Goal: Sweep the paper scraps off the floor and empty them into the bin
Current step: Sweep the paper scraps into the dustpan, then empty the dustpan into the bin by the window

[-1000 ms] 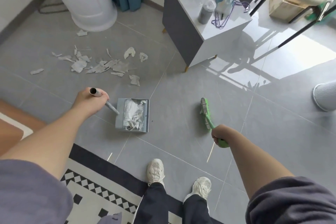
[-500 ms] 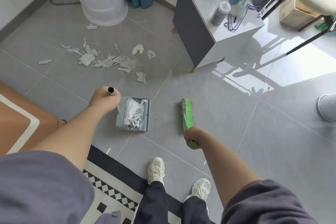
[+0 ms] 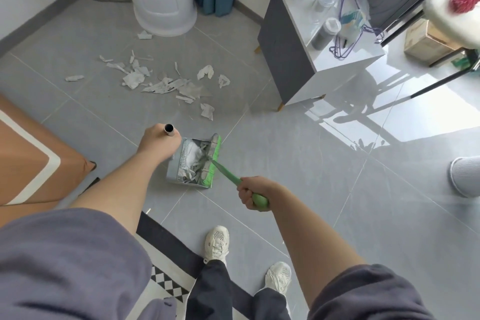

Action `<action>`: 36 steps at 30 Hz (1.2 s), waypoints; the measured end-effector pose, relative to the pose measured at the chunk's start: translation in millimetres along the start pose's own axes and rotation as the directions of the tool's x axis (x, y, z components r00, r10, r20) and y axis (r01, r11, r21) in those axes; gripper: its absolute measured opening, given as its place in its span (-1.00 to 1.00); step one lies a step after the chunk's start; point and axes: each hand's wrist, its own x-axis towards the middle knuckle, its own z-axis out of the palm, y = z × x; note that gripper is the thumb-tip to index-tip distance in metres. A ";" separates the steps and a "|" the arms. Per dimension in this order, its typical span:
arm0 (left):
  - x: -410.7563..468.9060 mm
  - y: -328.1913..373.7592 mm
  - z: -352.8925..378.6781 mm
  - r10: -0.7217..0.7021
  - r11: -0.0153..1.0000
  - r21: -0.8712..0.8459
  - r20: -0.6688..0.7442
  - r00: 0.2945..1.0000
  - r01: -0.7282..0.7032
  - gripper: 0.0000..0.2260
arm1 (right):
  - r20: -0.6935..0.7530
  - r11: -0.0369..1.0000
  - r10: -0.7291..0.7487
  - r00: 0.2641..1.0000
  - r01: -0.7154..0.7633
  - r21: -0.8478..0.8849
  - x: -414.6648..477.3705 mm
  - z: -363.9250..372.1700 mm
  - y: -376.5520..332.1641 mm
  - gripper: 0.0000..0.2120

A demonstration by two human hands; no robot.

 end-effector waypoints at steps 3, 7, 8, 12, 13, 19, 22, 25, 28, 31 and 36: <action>-8.5 4.4 3.2 0.009 1.000 -0.002 0.004 1.000 -0.009 -0.73 | 0.080 0.987 0.003 0.997 -0.016 0.163 -19.8 -13.6 5.3 -0.84; -26.0 15.1 9.8 0.017 1.000 0.003 0.039 0.999 -0.017 -0.69 | 0.123 0.986 -0.002 0.992 -0.019 0.163 -46.2 -25.9 11.6 -0.87; -32.8 21.6 10.6 0.017 1.000 0.005 0.036 0.999 -0.017 -0.70 | 0.119 0.990 -0.006 0.993 -0.011 0.142 -55.8 -32.1 14.0 -0.87; -60.8 53.5 17.3 0.045 0.999 0.014 0.030 0.999 -0.045 -0.74 | 0.081 0.997 -0.019 0.997 0.013 0.079 -86.7 -59.5 29.0 -0.88; -73.0 66.1 23.4 0.062 0.998 0.014 0.035 0.997 -0.063 -0.75 | 0.065 0.996 -0.030 0.997 0.025 0.080 -97.3 -70.6 36.5 -0.88; -161.2 140.0 82.8 0.161 0.986 0.035 0.087 0.983 -0.165 -0.75 | -0.018 0.994 -0.049 0.999 0.051 0.101 -159.6 -143.5 100.2 -0.87; -210.6 179.0 126.3 0.260 0.961 0.073 0.100 0.961 -0.267 -0.76 | -0.061 0.989 -0.064 0.996 0.072 0.129 -193.3 -190.2 143.8 -0.88; -274.2 221.0 182.9 0.352 0.921 0.126 0.136 0.926 -0.368 -0.80 | -0.113 0.984 -0.077 0.991 0.093 0.151 -231.4 -247.5 201.2 -0.88; -342.5 258.6 245.2 0.454 0.872 0.117 0.169 0.875 -0.475 -0.80 | -0.163 0.978 -0.107 0.981 0.134 0.161 -267.0 -305.5 265.4 -0.89; -399.2 288.7 295.6 0.521 0.828 0.135 0.173 0.836 -0.544 -0.72 | -0.206 0.979 -0.115 0.972 0.145 0.141 -293.7 -352.6 317.5 -0.89; -497.2 340.5 372.8 0.575 0.778 0.094 0.291 0.765 -0.621 -0.76 | -0.299 0.981 -0.133 0.945 0.169 0.098 -335.3 -428.1 401.7 -0.85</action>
